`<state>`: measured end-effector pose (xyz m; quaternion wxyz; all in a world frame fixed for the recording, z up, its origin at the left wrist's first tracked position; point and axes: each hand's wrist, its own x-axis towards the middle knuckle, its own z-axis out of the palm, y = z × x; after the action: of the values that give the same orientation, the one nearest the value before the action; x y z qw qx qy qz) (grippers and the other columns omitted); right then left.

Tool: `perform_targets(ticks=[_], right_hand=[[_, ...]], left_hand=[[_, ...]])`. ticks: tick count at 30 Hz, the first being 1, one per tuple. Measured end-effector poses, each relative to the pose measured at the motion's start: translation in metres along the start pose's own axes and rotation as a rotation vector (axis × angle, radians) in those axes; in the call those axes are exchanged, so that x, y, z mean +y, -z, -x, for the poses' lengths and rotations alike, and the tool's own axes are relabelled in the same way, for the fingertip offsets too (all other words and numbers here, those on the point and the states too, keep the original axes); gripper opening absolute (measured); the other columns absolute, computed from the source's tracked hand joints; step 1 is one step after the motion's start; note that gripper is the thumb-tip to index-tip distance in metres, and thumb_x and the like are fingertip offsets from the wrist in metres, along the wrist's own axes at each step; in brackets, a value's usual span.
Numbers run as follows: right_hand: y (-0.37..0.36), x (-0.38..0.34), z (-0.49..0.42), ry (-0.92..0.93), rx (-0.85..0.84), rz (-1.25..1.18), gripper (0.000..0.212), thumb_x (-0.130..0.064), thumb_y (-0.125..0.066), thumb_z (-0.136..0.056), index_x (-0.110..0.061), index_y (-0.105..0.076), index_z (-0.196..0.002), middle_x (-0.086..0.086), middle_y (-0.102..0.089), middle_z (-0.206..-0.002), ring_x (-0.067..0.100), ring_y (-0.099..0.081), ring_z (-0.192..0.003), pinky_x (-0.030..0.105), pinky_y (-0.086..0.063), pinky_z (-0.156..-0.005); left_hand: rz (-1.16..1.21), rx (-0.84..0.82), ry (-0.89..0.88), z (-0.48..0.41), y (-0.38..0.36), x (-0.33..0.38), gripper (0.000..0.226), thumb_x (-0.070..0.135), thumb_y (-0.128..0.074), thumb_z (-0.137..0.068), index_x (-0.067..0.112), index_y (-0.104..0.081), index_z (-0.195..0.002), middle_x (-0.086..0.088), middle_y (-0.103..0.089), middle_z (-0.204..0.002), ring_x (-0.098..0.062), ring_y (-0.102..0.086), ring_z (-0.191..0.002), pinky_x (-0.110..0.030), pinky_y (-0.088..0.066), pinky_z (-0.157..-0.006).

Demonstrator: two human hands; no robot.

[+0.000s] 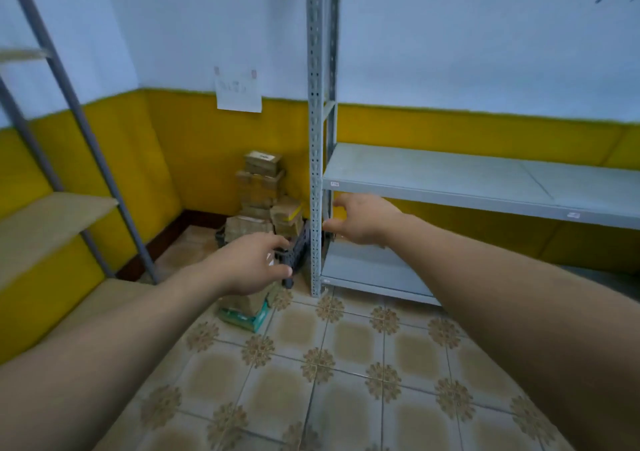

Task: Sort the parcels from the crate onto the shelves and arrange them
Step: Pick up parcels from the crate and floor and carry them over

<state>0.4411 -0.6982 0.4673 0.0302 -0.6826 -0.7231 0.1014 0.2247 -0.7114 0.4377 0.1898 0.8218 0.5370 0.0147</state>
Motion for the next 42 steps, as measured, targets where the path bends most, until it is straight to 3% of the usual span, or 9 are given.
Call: perform_targets(ticks=[7, 10, 13, 19, 24, 28, 36, 40, 42], right_hand=[[-0.012, -0.120, -0.049, 0.140, 0.007, -0.056, 0.065, -0.057, -0.050, -0.096, -0.021, -0.039, -0.150, 0.007, -0.049, -0.148, 0.027, -0.049, -0.131, 0.040, -0.045, -0.103], [-0.017, -0.150, -0.078, 0.183, -0.013, -0.050, 0.063, -0.056, -0.050, -0.096, -0.022, -0.040, -0.149, 0.006, -0.050, -0.146, 0.026, -0.051, -0.129, 0.040, -0.046, -0.100], [-0.028, -0.167, -0.113, 0.210, -0.037, -0.041, 0.063, -0.056, -0.048, -0.097, -0.020, -0.041, -0.148, 0.007, -0.050, -0.145, 0.027, -0.050, -0.129, 0.041, -0.046, -0.100], [-0.068, -0.169, -0.215, 0.224, -0.110, -0.057, 0.065, -0.060, -0.048, -0.095, -0.023, -0.042, -0.148, 0.004, -0.050, -0.148, 0.025, -0.051, -0.129, 0.042, -0.048, -0.102], [-0.088, -0.144, -0.309, 0.192, -0.180, -0.035, 0.066, -0.060, -0.045, -0.096, -0.022, -0.038, -0.150, 0.006, -0.054, -0.142, 0.024, -0.057, -0.117, 0.042, -0.051, -0.096], [-0.095, -0.126, -0.372, 0.135, -0.229, -0.008, 0.066, -0.057, -0.046, -0.098, -0.018, -0.038, -0.150, 0.010, -0.048, -0.147, 0.028, -0.049, -0.130, 0.039, -0.045, -0.103], [-0.100, -0.126, -0.491, 0.001, -0.232, -0.027, 0.058, -0.052, -0.051, -0.098, -0.017, -0.045, -0.144, 0.008, -0.052, -0.142, 0.026, -0.052, -0.127, 0.038, -0.045, -0.101], [-0.093, -0.135, -0.567, -0.066, -0.200, -0.015, 0.067, -0.057, -0.046, -0.099, -0.015, -0.036, -0.150, 0.011, -0.044, -0.150, 0.030, -0.045, -0.133, 0.038, -0.042, -0.103], [-0.087, -0.143, -0.601, -0.101, -0.177, -0.024, 0.068, -0.058, -0.044, -0.099, -0.016, -0.033, -0.152, 0.012, -0.042, -0.152, 0.031, -0.044, -0.135, 0.039, -0.041, -0.104]], left_hand=[[0.024, 0.069, 0.101, 0.026, 0.032, -0.094, 0.060, 0.048, -0.062, -0.089, 0.027, -0.044, -0.143, 0.002, -0.044, -0.147, -0.018, -0.043, -0.132, -0.033, -0.039, -0.104], [0.065, 0.076, 0.156, 0.021, 0.042, -0.127, 0.058, 0.046, -0.064, -0.087, 0.028, -0.048, -0.140, 0.001, -0.052, -0.139, -0.018, -0.051, -0.122, -0.036, -0.046, -0.100], [0.088, 0.081, 0.223, 0.005, 0.045, -0.160, 0.062, 0.047, -0.063, -0.088, 0.027, -0.044, -0.143, 0.001, -0.046, -0.145, -0.017, -0.047, -0.128, -0.033, -0.043, -0.103], [0.108, 0.054, 0.325, -0.061, 0.041, -0.215, 0.062, 0.046, -0.062, -0.089, 0.027, -0.042, -0.145, 0.002, -0.042, -0.150, -0.018, -0.041, -0.135, -0.033, -0.038, -0.107], [0.136, -0.010, 0.394, -0.137, 0.048, -0.257, 0.065, 0.046, -0.061, -0.090, 0.023, -0.040, -0.147, -0.001, -0.042, -0.150, -0.020, -0.041, -0.135, -0.034, -0.037, -0.109], [0.173, -0.012, 0.423, -0.191, 0.057, -0.288, 0.065, 0.044, -0.059, -0.092, 0.020, -0.037, -0.148, -0.002, -0.041, -0.151, -0.021, -0.040, -0.137, -0.032, -0.034, -0.108], [0.221, -0.087, 0.366, -0.310, 0.083, -0.364, 0.061, 0.038, -0.060, -0.094, 0.016, -0.039, -0.146, -0.005, -0.042, -0.150, -0.021, -0.040, -0.136, -0.027, -0.033, -0.104], [0.214, -0.099, 0.258, -0.388, 0.108, -0.418, 0.055, 0.040, -0.062, -0.092, 0.021, -0.046, -0.141, -0.002, -0.050, -0.142, -0.021, -0.049, -0.127, -0.035, -0.041, -0.105], [0.210, -0.101, 0.226, -0.426, 0.125, -0.442, 0.061, 0.041, -0.062, -0.092, 0.020, -0.041, -0.145, -0.002, -0.045, -0.147, -0.022, -0.046, -0.131, -0.035, -0.041, -0.106]])
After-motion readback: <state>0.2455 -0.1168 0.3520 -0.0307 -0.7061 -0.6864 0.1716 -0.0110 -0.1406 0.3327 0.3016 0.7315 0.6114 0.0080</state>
